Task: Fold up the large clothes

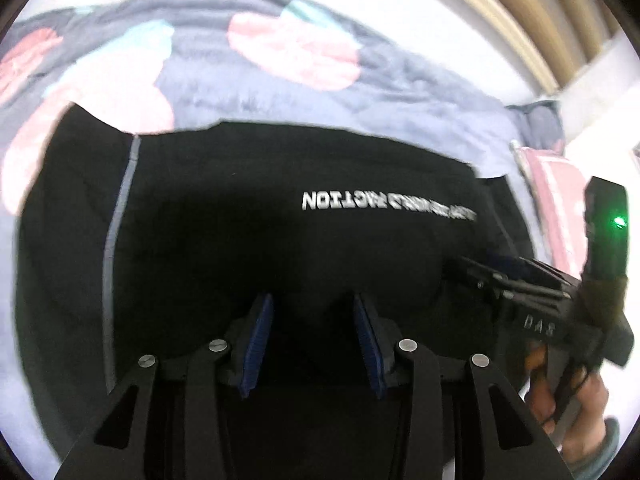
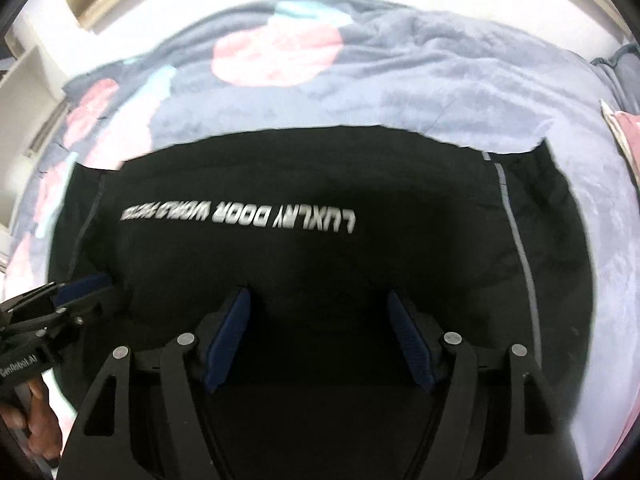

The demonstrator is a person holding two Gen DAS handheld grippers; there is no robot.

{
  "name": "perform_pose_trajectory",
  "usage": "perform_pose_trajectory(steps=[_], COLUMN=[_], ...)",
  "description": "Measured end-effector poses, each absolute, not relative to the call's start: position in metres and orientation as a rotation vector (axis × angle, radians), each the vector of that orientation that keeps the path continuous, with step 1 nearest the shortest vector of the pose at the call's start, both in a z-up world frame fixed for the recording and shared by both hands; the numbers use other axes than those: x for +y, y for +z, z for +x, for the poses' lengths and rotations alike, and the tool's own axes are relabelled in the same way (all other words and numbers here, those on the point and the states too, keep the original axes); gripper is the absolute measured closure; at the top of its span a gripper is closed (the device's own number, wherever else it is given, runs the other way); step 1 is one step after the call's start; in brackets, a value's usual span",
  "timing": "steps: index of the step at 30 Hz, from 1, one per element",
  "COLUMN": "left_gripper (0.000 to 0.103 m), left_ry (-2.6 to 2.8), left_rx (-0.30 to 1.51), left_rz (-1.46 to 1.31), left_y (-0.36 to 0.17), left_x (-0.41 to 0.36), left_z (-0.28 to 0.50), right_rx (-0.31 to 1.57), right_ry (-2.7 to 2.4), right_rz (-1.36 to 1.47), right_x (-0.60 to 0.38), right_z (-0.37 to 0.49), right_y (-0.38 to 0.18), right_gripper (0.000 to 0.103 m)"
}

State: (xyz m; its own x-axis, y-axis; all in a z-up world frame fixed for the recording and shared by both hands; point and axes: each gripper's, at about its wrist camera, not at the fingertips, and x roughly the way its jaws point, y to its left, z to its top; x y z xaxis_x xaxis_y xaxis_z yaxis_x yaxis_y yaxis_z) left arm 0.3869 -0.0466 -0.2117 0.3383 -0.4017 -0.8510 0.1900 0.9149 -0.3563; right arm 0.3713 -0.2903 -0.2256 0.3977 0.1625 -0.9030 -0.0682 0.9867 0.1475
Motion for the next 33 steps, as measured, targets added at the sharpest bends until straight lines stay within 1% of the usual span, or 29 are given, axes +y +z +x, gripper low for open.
perform_pose_trajectory(steps=[3, 6, 8, 11, 15, 18, 20, 28, 33], left_gripper=[0.059, 0.059, 0.059, 0.059, 0.06, 0.06, 0.06, 0.06, 0.06], left_ry=[-0.384, -0.364, -0.355, -0.381, -0.327, -0.321, -0.329, -0.342, -0.348], left_rx=[1.132, 1.136, 1.161, 1.217, 1.263, 1.29, 1.298, 1.263, 1.27], left_rz=[-0.224, -0.252, -0.266, -0.264, -0.21, -0.32, -0.349, -0.273, -0.291], left_y=[-0.194, -0.189, -0.195, -0.222, -0.255, -0.269, -0.27, -0.273, -0.264], left_x=[-0.027, -0.01, -0.001, -0.009, -0.019, -0.01, -0.007, -0.015, -0.023], left_z=[0.357, 0.326, 0.306, 0.288, 0.287, 0.3, 0.303, 0.298, 0.302], right_rx=[1.123, 1.118, 1.136, 1.202, 1.263, 1.261, 1.253, 1.192, 1.254], right_ry=[0.159, 0.185, 0.181, 0.168, 0.153, 0.151, 0.15, 0.121, 0.086], right_rz=[0.09, 0.083, 0.061, 0.016, 0.055, 0.082, 0.067, 0.058, 0.13], right_x=[-0.293, -0.286, -0.277, -0.271, -0.272, -0.273, -0.271, -0.265, -0.27], right_z=[0.338, 0.306, 0.291, 0.278, 0.287, 0.289, 0.286, 0.271, 0.268], right_y=[-0.208, -0.193, -0.192, -0.22, -0.257, -0.262, -0.261, -0.264, -0.257], right_gripper=[0.029, 0.029, 0.029, 0.029, 0.028, 0.028, 0.028, 0.028, 0.028])
